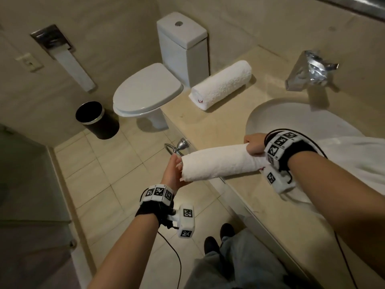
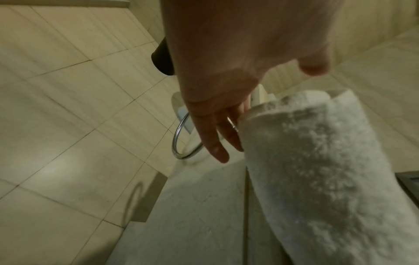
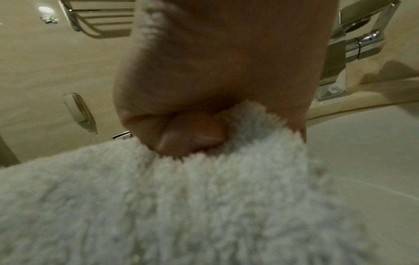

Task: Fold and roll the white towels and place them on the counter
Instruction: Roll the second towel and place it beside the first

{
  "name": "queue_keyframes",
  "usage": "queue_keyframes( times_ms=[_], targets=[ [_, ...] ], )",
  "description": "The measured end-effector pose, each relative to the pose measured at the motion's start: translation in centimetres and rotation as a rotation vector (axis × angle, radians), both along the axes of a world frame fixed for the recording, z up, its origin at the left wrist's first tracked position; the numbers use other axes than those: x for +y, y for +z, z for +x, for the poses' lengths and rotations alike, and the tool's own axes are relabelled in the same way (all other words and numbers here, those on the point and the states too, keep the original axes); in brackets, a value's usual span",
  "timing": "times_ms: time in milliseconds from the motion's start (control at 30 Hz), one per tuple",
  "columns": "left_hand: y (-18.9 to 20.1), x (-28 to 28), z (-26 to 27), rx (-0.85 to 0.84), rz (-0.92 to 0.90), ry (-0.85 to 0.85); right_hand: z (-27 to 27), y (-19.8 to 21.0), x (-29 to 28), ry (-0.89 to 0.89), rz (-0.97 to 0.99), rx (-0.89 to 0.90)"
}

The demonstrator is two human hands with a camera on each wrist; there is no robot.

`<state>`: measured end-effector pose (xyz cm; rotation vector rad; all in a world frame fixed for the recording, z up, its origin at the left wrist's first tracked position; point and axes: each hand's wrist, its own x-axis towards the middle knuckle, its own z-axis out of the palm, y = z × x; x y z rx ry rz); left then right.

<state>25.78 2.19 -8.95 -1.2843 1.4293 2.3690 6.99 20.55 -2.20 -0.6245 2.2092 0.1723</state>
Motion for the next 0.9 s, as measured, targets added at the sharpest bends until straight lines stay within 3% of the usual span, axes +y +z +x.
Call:
queue_keyframes(
  times_ms=[300,367,467,600,667,767,900],
  targets=[
    [0.5,0.8,-0.3,0.144,-0.094,-0.164,-0.8,-1.0,0.1,-0.253,-0.243,0.028],
    [0.6,1.0,-0.8,0.098,-0.167,-0.111,-0.4,-1.5,0.7,-0.292,-0.341,0.164],
    [1.2,1.3,-1.5,0.011,-0.249,-0.045,1.1,-2.4,1.6,-0.319,-0.556,0.526],
    [1.7,1.3,-2.6,-0.061,-0.268,-0.023,3.8,-3.8,2.7,-0.311,-0.787,0.575],
    [1.9,1.3,-2.8,-0.082,-0.249,-0.016,4.6,-4.5,3.3,-0.182,-0.724,0.564],
    [1.9,1.2,-2.5,-0.033,-0.225,0.008,4.7,-4.1,3.3,-0.054,-0.482,0.534],
    [1.2,1.4,-1.3,0.052,-0.370,0.121,4.2,-2.5,1.2,0.076,-0.394,0.580]
  ],
)
